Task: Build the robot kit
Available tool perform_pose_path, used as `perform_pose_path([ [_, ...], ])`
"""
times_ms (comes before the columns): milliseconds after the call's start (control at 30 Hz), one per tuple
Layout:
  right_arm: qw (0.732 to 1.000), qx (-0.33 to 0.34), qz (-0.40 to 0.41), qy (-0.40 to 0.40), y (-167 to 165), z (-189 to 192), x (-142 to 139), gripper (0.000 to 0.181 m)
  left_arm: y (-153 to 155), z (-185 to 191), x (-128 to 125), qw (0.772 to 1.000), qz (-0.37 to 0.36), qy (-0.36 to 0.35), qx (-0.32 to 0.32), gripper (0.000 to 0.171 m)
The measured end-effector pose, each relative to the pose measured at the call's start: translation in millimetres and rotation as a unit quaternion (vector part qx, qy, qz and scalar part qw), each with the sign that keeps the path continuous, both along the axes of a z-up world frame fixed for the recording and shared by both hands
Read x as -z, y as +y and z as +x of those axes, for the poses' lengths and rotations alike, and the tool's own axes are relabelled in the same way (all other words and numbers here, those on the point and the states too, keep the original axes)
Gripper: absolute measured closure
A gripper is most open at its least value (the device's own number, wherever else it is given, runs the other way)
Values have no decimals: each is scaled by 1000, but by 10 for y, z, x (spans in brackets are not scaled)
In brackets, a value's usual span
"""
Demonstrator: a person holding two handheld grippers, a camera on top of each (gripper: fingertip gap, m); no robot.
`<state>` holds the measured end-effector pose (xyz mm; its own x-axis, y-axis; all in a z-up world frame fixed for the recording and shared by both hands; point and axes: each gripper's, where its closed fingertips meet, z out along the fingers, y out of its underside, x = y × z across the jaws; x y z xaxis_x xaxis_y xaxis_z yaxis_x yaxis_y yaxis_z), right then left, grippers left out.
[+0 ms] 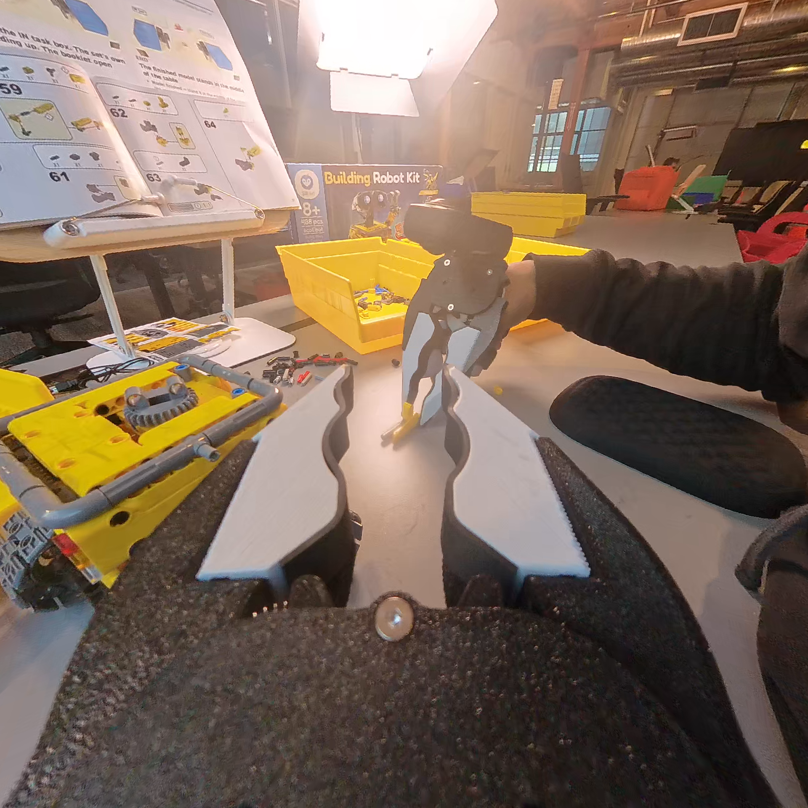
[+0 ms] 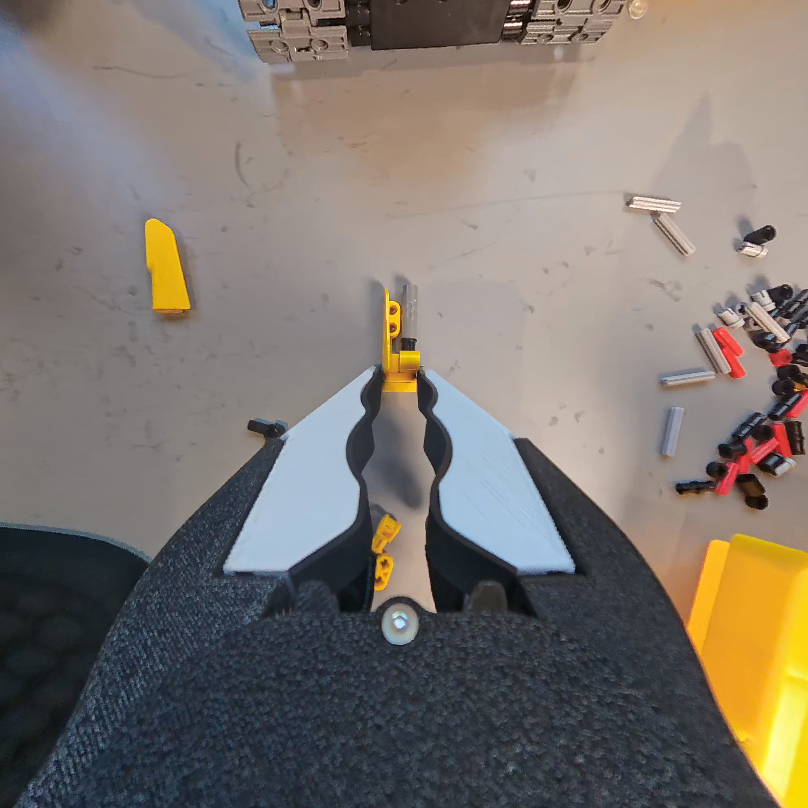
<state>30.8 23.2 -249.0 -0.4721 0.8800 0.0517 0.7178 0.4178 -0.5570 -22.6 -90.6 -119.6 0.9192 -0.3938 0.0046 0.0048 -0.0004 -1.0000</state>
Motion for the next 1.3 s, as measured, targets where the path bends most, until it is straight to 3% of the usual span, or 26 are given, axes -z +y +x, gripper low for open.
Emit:
perform_pose_path([
  [1067, 1000, -6, 6, 16, -123, 114, -5, 164, 37, 56, 100, 999, -24, 23, 7, 130],
  [1300, 996, 21, -15, 91, -81, 85, -314, 155, 23, 124, 133, 999, -34, 26, 32, 129],
])
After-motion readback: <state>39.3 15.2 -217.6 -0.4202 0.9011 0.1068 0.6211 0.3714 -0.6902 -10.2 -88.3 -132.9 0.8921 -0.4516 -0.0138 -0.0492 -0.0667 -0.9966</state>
